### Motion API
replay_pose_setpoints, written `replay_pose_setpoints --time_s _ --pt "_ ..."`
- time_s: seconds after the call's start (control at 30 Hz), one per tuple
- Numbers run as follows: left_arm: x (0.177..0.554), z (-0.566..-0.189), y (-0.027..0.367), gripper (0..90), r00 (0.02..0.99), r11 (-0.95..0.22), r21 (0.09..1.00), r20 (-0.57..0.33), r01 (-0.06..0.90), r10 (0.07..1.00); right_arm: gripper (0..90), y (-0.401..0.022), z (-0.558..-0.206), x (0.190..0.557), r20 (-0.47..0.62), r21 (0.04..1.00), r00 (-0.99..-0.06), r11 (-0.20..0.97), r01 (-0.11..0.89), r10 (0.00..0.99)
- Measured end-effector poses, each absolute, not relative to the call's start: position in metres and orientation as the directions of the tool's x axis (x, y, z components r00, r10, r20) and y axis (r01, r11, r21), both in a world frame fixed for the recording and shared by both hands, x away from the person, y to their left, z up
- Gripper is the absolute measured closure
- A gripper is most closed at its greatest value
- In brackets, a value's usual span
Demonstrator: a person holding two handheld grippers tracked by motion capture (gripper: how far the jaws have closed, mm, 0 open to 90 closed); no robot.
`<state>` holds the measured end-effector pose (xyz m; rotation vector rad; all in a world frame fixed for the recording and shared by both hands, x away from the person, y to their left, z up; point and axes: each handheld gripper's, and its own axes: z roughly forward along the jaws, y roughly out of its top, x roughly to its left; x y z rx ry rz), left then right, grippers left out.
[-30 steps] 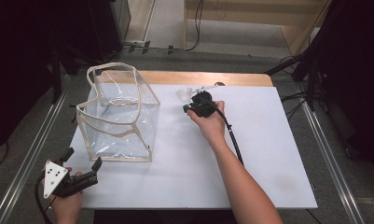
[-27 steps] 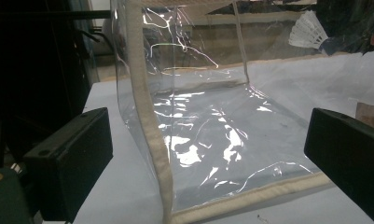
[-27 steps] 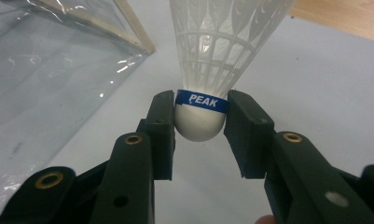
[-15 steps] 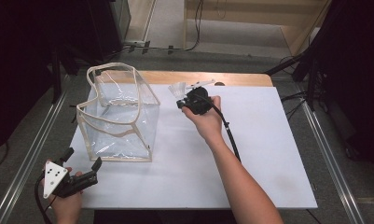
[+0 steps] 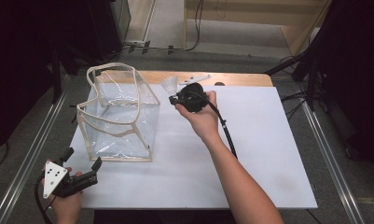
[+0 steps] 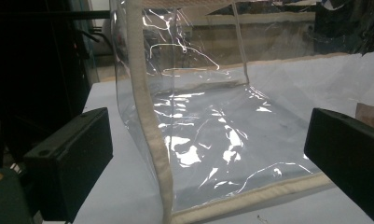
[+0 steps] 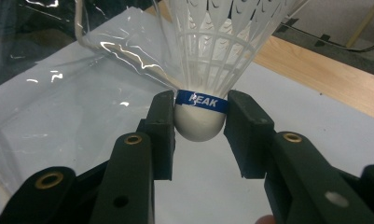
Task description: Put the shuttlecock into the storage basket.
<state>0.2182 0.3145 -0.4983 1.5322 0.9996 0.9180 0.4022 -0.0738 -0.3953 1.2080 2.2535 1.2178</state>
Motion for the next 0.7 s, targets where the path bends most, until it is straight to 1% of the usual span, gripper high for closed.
replay_pose_setpoints --time_s 0.7 --pt "0.218 -0.498 0.315 1.6 0.359 -0.108 0.985 0.054 0.133 0.932 61.7 -0.058 -0.367 0.39 0.09 0.834 -0.642 0.295 0.467 0.761"
